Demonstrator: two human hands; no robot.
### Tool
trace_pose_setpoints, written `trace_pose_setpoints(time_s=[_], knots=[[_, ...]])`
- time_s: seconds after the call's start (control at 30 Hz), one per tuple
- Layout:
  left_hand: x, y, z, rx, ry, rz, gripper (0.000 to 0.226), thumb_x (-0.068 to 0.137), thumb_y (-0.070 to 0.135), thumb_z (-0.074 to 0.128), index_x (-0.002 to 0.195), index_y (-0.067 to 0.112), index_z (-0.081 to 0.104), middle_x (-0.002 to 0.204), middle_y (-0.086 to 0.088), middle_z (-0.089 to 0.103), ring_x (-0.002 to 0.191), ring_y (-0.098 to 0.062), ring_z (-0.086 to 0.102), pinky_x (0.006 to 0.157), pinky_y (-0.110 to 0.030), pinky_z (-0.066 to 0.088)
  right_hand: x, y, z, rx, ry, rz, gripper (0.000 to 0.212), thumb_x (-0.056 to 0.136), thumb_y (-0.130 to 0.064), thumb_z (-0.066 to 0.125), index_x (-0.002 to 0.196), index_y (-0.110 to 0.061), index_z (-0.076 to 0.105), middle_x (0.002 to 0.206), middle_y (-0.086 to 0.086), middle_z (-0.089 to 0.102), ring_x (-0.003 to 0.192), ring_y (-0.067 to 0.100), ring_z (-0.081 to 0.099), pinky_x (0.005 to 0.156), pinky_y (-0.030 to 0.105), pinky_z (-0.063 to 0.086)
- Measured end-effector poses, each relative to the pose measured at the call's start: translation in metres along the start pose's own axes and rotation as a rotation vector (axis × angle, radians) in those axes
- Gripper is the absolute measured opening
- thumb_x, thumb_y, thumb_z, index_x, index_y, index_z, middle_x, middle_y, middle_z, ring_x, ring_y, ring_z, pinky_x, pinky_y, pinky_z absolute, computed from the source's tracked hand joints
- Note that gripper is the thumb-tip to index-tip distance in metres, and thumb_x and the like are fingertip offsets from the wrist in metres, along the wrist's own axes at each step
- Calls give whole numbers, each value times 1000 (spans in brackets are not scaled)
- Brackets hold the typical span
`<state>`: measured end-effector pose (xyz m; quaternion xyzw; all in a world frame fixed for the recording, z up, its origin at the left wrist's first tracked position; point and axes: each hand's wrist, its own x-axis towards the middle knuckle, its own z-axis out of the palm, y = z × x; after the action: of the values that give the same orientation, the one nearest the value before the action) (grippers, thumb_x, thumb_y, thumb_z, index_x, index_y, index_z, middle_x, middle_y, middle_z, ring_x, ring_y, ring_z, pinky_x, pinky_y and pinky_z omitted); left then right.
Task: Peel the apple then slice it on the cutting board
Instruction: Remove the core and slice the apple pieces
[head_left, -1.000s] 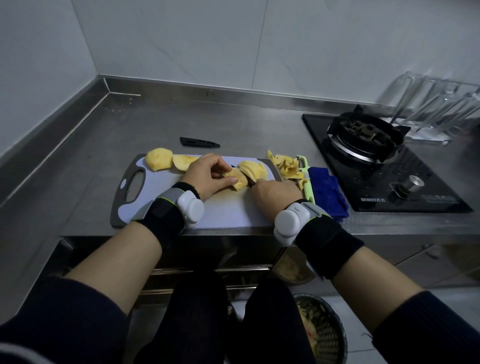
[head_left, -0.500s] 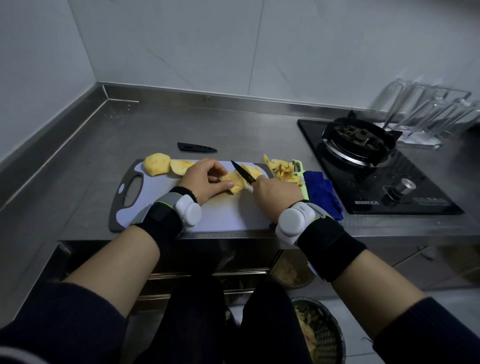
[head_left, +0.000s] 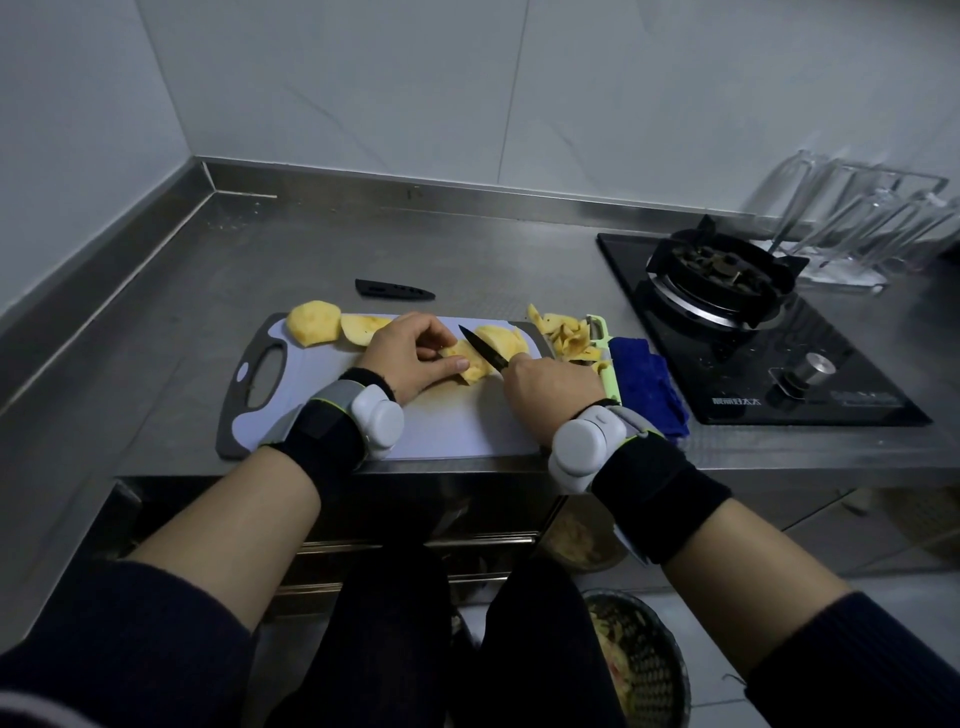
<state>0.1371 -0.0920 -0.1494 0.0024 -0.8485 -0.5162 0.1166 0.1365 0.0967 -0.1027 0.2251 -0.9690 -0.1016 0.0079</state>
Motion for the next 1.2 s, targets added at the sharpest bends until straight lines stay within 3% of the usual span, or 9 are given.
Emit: trace_pose_setpoints(time_s=[0.17,0.3,0.4,0.6,0.83,1.0,1.2], knots=[[0,1,0,2,1,8,29,70,25,86,86,17,64,99,0,64,93,-17,65,88,-30,55,3,-1,2,4,-23,-15,11,96,-13,38,87,-11,44,62,0,40,67,24,53,64,34,44],[0,1,1,7,6,9,30,71,25,86,87,14,64,100,-2,65,93,-19,65,86,-29,55,0,4,2,-7,-55,-37,14,96,-12,39,100,-7,51,69,3,47,68,25,56,72,39,53],[0,1,0,5,2,10,30,71,24,86,88,14,64,101,-3,65,93,-18,65,87,-28,55,-2,4,0,-6,-71,-34,17,98,-14,37,105,-6,51,75,4,49,70,25,54,71,38,52],[-1,1,0,9,9,12,30,71,24,86,88,12,64,100,-2,65,91,-16,65,85,-25,55,7,-2,0,14,-157,-12,23,99,-16,41,117,-6,51,104,8,64,94,28,63,75,35,45],[0,2,0,21,8,27,31,72,24,85,91,10,65,101,-2,63,90,-13,64,84,-20,54,1,-2,4,-42,-122,-16,23,100,-14,37,117,-7,52,87,2,57,87,25,64,67,33,41],[-1,3,-1,26,4,30,30,72,24,85,90,11,65,100,0,63,91,-14,64,84,-22,54,9,-8,2,-18,-192,6,21,100,-13,41,114,-8,56,101,4,62,96,26,64,72,35,43],[-2,5,-1,15,8,24,29,72,23,85,90,11,65,99,0,63,91,-14,64,83,-18,52,11,0,1,22,-246,35,14,98,-14,41,93,-16,54,84,2,54,81,23,57,74,34,44]])
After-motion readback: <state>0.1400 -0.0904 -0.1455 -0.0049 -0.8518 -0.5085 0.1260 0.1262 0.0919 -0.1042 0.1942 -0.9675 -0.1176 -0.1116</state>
